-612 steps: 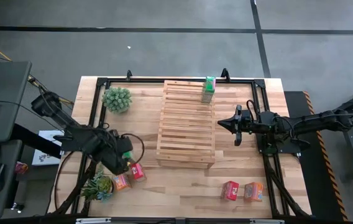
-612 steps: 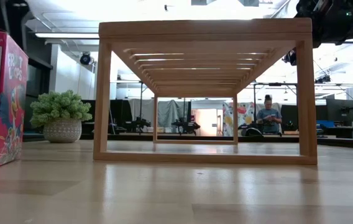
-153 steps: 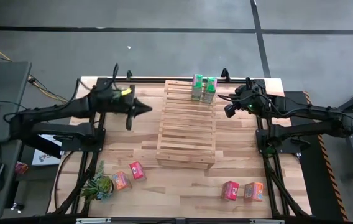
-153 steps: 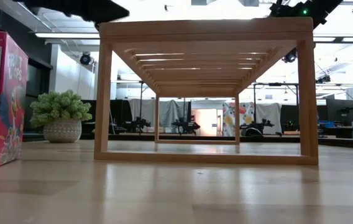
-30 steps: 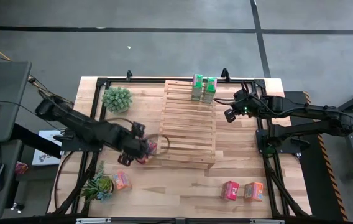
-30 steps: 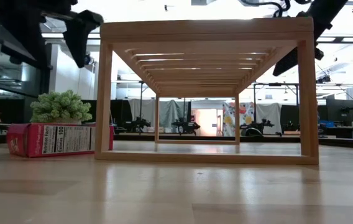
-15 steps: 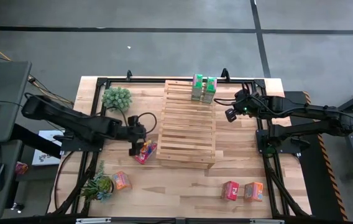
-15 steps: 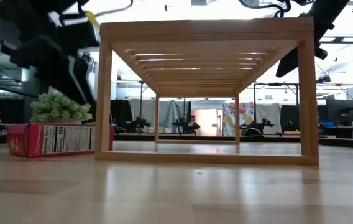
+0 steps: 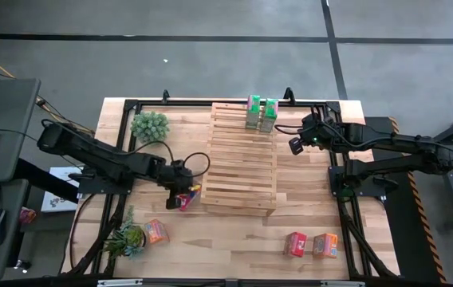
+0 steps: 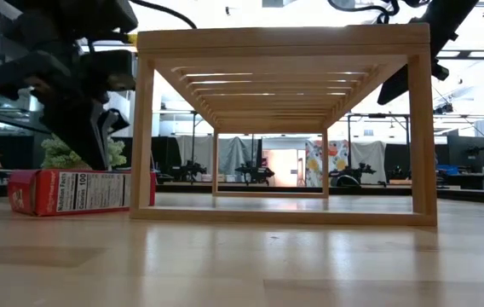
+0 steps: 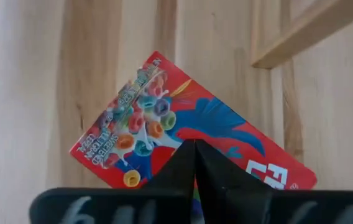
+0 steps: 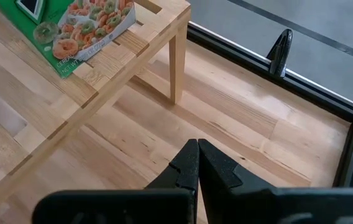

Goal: Stack cereal on shelf
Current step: Put the left red cereal box on the shelf

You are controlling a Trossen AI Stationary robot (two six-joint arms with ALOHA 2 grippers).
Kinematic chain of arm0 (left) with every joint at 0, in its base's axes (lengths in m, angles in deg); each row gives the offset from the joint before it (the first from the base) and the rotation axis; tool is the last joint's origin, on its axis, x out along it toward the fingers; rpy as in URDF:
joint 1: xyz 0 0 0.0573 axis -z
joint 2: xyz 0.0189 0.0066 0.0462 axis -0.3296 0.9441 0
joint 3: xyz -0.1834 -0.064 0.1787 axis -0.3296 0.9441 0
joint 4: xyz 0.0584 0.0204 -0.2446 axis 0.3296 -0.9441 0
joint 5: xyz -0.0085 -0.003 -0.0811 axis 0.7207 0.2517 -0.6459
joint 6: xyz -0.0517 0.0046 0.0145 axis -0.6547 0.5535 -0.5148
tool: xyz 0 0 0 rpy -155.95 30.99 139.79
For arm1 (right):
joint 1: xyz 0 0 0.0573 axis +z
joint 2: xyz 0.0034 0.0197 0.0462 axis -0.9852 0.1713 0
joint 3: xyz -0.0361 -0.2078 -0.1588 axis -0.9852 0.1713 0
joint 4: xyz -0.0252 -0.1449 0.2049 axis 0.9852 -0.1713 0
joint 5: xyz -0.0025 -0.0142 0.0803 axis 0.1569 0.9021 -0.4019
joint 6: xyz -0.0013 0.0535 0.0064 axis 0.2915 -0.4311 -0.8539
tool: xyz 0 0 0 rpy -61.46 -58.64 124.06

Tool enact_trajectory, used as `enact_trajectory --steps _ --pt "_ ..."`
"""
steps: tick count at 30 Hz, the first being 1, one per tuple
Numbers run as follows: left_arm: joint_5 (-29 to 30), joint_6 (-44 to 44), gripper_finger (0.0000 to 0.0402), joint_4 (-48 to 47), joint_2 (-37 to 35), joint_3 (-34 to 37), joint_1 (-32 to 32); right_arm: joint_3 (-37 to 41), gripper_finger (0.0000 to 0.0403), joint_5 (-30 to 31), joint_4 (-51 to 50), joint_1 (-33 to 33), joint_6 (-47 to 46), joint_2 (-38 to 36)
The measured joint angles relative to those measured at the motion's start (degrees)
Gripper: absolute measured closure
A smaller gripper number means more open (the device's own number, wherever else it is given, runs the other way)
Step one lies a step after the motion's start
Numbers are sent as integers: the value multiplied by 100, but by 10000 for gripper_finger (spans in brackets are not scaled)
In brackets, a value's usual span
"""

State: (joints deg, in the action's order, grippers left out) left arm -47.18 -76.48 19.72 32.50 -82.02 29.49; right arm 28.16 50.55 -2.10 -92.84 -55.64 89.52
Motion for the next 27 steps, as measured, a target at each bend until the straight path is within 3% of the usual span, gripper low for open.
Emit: enact_trajectory --steps 5,10,15,20,27 --pt "44 37 401 -27 86 -19 -30 0 402 15 7 0 -1 2" --pt "1451 -684 401 -376 61 -14 -113 0 402 19 20 0 0 0" --pt "2436 -2173 401 -1349 46 -19 -162 0 402 22 17 0 8 0" --pt "2268 -3481 402 -2350 44 -67 -34 0 402 109 17 0 12 0" --pt "2288 -2945 401 -3482 -58 -1195 221 0 402 343 32 0 -93 2"
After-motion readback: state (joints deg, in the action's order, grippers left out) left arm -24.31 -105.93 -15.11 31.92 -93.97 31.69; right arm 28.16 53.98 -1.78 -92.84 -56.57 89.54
